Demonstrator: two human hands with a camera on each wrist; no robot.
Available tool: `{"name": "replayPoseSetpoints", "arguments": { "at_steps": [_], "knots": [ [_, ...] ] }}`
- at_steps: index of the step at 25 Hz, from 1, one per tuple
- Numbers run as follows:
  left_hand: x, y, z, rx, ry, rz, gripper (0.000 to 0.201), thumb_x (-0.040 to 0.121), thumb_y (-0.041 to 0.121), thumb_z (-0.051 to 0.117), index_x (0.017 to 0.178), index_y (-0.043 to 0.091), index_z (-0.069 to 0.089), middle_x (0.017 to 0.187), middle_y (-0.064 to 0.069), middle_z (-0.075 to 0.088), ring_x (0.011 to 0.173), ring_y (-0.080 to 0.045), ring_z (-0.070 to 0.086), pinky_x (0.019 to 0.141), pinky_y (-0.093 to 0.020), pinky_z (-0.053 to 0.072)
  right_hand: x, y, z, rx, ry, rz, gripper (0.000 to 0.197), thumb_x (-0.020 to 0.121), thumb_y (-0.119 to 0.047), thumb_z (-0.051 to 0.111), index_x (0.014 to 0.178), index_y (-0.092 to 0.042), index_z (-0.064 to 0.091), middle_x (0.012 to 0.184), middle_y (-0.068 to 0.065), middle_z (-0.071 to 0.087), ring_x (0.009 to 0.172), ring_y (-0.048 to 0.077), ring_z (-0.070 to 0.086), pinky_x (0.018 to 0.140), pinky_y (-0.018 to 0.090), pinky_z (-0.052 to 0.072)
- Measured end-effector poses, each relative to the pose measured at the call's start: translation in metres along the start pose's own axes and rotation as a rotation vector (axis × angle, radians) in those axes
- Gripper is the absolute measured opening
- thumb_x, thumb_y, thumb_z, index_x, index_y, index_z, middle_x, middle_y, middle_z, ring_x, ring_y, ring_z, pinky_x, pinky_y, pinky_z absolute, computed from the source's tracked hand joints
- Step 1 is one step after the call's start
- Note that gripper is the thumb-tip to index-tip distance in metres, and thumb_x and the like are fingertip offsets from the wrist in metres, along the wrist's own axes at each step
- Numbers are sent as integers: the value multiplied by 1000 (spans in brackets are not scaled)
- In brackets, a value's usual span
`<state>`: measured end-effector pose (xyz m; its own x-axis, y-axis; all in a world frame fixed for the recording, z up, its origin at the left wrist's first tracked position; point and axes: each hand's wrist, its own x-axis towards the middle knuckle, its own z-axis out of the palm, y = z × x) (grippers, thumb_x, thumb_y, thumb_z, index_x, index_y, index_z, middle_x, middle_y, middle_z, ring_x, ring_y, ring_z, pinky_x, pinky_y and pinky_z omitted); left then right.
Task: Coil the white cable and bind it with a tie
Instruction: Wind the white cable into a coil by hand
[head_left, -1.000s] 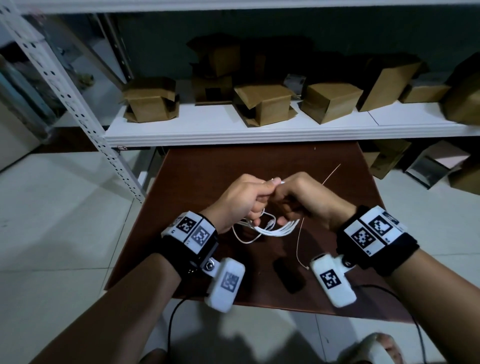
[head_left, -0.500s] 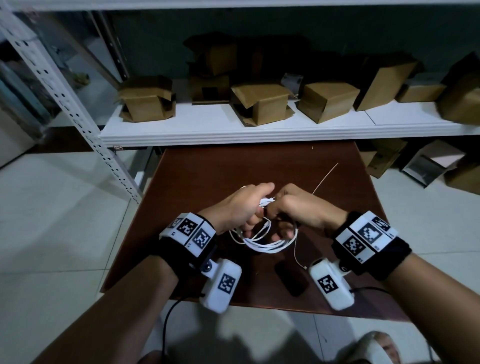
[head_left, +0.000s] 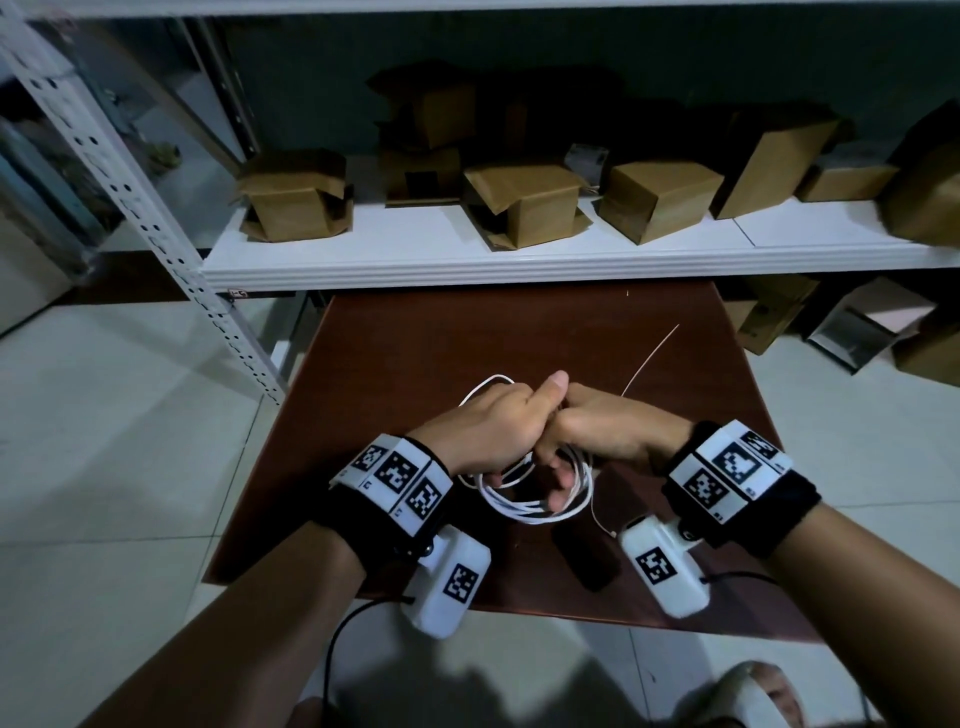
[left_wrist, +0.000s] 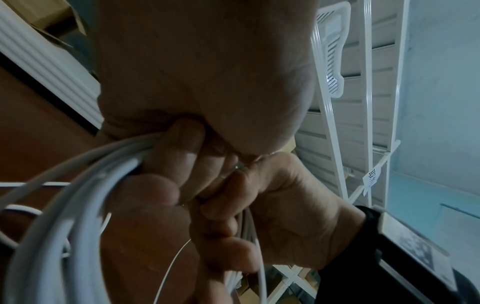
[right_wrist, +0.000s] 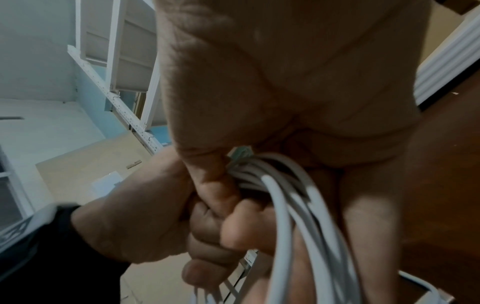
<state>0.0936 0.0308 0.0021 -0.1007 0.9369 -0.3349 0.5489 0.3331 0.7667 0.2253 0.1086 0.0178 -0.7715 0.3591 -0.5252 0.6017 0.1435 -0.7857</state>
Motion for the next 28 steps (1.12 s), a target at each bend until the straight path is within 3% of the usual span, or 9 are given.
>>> {"name": "replayPoseSetpoints", "arguments": {
  "at_steps": [2,4,6,8,11,14,19,24,28],
  "knots": [
    [1,-2,-2,29,17,-2,76,105,68,20,62,19,58,50,2,57,45,-20,62,50,-34,57,3,3,3,7,14,-14,24,75,1,50,78,0,74,70,35,67,73,49,75,79,57,58],
    [2,-4,-6,44,22,4,81,103,72,19,58,16,56,47,-2,56,45,-25,63,52,-36,56,5,5,6,33,25,-31,26,75,2,49,85,9,72,66,35,65,70,49,74,83,64,60],
    [5,-6,-10,15,45,1,85,102,74,24,52,13,54,42,-1,55,44,-27,62,55,-42,59,4,2,8,86,50,-70,31,79,3,46,83,3,76,61,32,64,65,44,72,79,54,63],
    [9,-5,-14,-33,140,13,82,102,71,34,51,12,57,41,-1,55,44,-29,64,55,-44,59,0,-4,7,118,114,-122,43,84,4,43,61,-13,76,55,26,60,59,38,67,70,40,61],
    [15,-4,-19,-182,266,58,69,103,59,51,50,15,51,39,4,47,36,-20,53,49,-39,53,3,-4,2,139,233,-199,36,85,0,48,51,-4,61,51,22,53,50,33,60,60,35,51],
    [14,-5,-25,-493,200,72,57,103,50,57,58,18,47,47,3,32,37,-11,31,47,-27,43,7,-3,-3,307,327,-241,26,85,1,51,58,2,53,49,14,43,43,25,45,53,33,43],
    [11,-6,-32,-1017,45,156,41,108,37,46,74,14,51,51,12,24,41,-5,22,53,-25,38,0,-11,-11,715,310,-335,28,92,-3,46,64,-4,46,52,3,29,45,17,29,57,31,52],
    [13,-6,-29,-884,218,232,43,111,25,43,71,12,44,50,10,25,40,-3,16,39,-21,11,4,-8,-11,737,165,-339,25,93,-12,48,70,-5,49,58,7,32,52,25,39,81,41,57],
    [13,-6,-23,-745,264,252,45,112,27,44,69,13,45,52,5,26,43,-7,16,41,-20,9,3,-5,-12,718,274,-286,25,93,-8,54,70,1,56,57,14,45,54,30,53,79,39,56]
  ]
}}
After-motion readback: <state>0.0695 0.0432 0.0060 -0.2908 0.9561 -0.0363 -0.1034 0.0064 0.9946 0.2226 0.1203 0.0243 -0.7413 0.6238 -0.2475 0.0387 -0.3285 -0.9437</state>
